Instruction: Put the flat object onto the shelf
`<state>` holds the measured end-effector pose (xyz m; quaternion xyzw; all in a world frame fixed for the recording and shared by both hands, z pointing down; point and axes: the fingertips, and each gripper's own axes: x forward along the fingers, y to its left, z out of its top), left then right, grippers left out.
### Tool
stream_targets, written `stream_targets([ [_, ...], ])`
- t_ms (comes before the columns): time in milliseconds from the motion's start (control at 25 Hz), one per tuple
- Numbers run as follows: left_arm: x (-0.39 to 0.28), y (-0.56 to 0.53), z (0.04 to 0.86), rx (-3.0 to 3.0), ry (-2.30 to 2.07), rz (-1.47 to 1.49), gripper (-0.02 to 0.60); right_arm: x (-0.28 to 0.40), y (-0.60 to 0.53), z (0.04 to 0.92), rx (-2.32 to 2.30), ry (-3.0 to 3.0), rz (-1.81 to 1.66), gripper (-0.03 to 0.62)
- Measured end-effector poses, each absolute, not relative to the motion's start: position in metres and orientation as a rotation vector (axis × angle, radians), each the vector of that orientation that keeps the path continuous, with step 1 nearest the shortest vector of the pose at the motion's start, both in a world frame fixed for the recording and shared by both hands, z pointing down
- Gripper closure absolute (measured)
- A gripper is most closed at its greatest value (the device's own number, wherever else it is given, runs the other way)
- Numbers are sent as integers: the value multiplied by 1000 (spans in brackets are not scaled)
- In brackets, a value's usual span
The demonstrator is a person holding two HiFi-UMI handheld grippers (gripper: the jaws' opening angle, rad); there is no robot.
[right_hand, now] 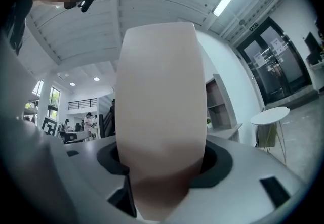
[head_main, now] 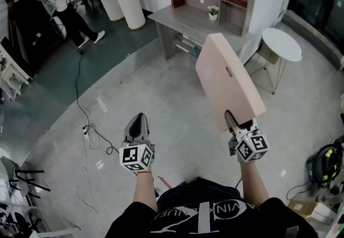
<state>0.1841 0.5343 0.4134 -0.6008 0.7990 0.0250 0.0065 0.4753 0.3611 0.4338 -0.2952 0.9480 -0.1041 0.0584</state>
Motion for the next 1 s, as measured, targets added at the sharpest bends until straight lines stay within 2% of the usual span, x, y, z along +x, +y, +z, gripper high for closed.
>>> stream_targets([
  [600, 194, 540, 417, -1814, 2542, 95, 577, 499, 349, 438, -846, 2820, -394, 299],
  [1000, 173, 503, 443, -1872, 2571, 70, 577, 471, 320, 450, -853, 2834, -416, 298],
])
